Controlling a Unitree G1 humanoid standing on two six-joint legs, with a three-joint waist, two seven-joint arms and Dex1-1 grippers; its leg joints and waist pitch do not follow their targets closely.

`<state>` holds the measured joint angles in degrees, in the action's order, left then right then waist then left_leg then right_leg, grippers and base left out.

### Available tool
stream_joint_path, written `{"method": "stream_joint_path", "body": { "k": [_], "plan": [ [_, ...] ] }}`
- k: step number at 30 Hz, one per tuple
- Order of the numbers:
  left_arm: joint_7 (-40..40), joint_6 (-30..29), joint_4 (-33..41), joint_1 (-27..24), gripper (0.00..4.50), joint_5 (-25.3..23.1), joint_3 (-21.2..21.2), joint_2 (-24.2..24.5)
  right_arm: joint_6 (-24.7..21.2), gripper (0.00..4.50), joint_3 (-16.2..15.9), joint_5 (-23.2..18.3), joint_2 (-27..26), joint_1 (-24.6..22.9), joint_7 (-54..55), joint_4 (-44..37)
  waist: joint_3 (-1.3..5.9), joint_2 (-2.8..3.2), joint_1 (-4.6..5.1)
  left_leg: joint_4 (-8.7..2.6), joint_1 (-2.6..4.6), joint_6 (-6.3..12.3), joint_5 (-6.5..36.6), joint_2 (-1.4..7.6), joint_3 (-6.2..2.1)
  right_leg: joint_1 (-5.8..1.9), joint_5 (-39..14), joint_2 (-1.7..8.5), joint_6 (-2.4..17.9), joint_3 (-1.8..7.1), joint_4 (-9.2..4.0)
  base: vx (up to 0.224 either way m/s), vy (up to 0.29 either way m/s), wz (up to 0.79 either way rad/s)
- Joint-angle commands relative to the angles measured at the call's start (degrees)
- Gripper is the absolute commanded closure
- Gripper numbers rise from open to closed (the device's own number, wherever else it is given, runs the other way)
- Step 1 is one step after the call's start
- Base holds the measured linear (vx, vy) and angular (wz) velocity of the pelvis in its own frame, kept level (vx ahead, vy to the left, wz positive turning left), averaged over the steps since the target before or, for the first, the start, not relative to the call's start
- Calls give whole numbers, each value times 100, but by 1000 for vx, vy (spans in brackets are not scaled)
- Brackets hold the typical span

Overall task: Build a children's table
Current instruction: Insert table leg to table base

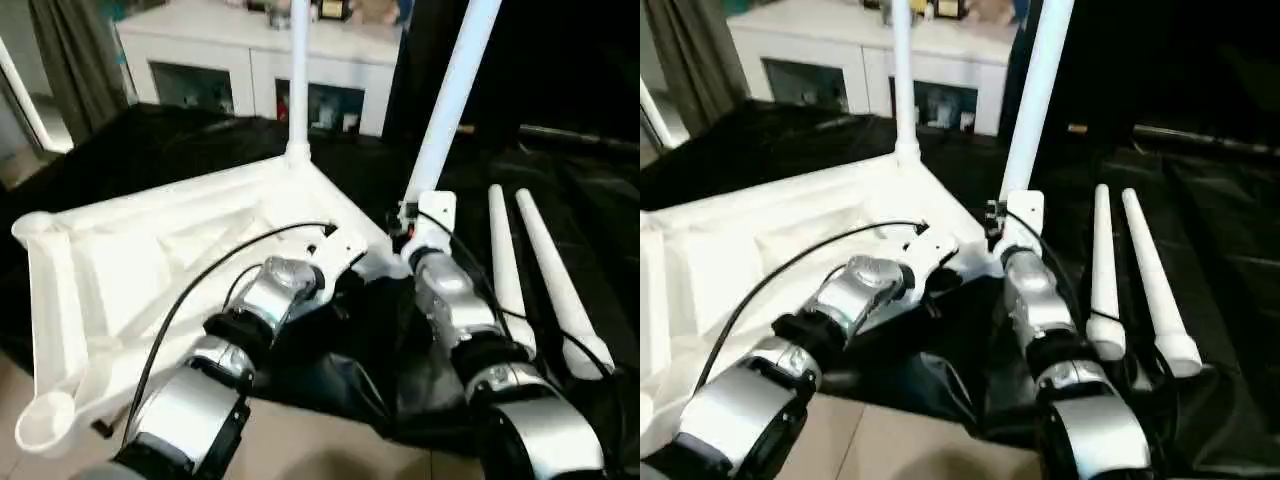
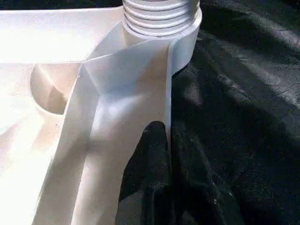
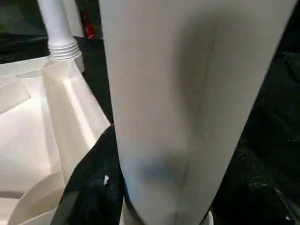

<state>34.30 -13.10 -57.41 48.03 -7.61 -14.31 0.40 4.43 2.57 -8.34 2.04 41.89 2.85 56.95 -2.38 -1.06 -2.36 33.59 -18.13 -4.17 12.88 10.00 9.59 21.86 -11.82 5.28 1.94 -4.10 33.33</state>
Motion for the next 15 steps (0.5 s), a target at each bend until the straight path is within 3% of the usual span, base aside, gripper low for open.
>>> {"method": "stream_joint_path", "body": {
  "k": [1, 9, 13, 14, 15],
  "plan": [
    [-384, -55, 73, 180, 450, -19, 163, 78, -445, 261, 93, -6, -78, -420, 132, 861, 186, 42, 60, -553, 15, 98, 2571, 236, -159, -43, -3168, 332, 257, 170, -641, 0, 0, 0],
    [-367, -4, -27, 240, 450, -6, 204, 173, -350, 261, 163, 92, -96, -198, 79, 1149, 193, 17, 118, -597, -43, 124, 2465, 260, -140, -41, -2719, 344, 453, 193, -628, 0, 0, 0],
    [-302, 52, -37, 236, 450, 18, 217, 215, -280, 261, 107, 129, -114, -110, -247, 1174, 181, -2, 114, -583, -35, 175, 2507, 247, -134, -24, -3031, 363, 394, 192, -669, 0, 0, 0],
    [-243, 87, -29, 235, 450, 32, 218, 235, -236, 226, 115, 96, -122, -78, -421, 1138, 172, -12, 115, -588, -46, 196, 2496, 250, -139, -28, -3134, 371, 359, 187, -680, 0, 0, 0],
    [-243, 87, -29, 235, 450, 32, 218, 235, -236, 226, 115, 96, -122, -78, -421, 1138, 175, -17, 110, -584, -36, 202, 2465, 250, -137, -20, -3191, 375, 329, 190, -692, 0, 0, 0]
  ]
}}
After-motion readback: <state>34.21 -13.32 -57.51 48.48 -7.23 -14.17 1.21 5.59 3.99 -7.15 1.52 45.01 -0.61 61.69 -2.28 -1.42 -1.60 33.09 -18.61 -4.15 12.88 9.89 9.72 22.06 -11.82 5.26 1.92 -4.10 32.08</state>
